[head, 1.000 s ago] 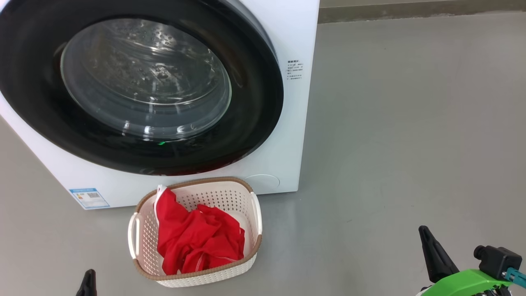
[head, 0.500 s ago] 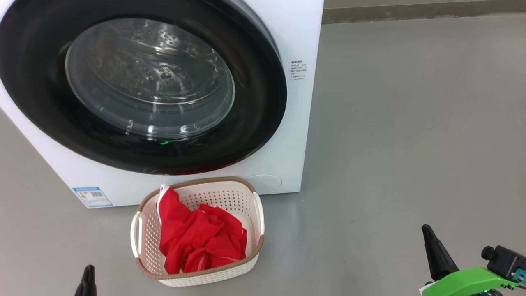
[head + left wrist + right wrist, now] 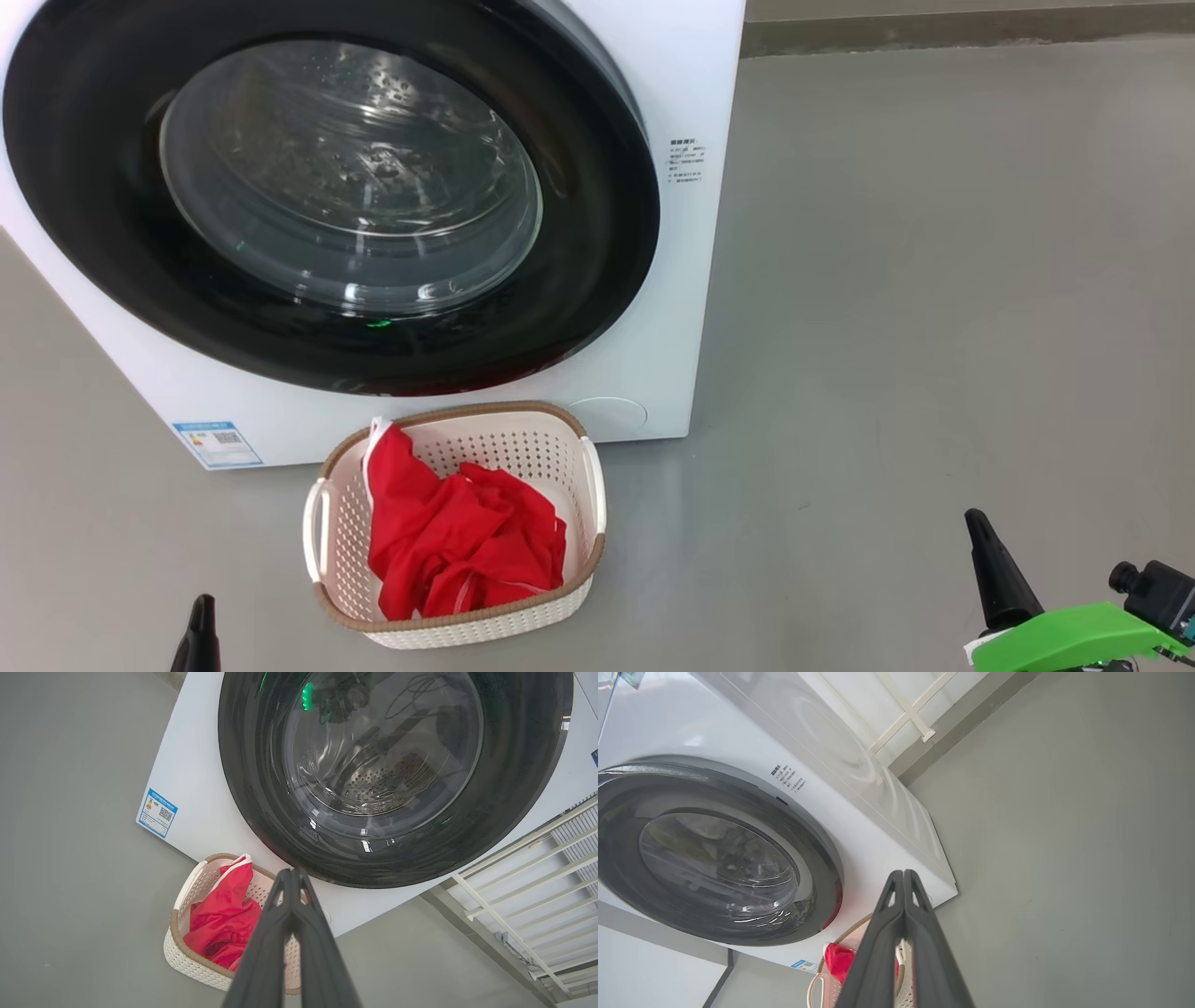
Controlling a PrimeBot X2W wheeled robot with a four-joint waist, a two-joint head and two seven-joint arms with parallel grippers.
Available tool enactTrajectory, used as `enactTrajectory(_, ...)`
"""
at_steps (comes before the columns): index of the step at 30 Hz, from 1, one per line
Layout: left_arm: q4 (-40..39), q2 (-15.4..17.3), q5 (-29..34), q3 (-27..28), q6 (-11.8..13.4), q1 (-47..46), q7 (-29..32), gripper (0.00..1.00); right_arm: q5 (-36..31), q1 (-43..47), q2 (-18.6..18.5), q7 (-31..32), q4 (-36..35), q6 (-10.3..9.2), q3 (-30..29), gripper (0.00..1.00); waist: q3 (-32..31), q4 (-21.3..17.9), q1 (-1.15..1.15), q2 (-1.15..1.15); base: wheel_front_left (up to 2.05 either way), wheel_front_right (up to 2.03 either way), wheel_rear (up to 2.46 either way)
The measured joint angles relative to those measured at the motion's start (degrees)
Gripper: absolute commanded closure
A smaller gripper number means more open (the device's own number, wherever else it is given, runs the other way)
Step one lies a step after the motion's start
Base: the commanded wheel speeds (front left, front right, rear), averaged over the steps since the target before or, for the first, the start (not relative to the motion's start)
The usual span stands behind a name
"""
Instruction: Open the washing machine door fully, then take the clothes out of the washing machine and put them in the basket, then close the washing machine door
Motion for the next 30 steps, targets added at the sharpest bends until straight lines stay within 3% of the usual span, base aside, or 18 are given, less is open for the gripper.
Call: enactTrajectory(30,0.85,-1.87,-16.90,1.44,0.00,-2.75,5.06,1.00,17.20,-0.07,1.76,5.09,-1.42,-0.04,-2.34,1.00,-0.27,1.23,0.00,0.00,0.00,0.00,0.00)
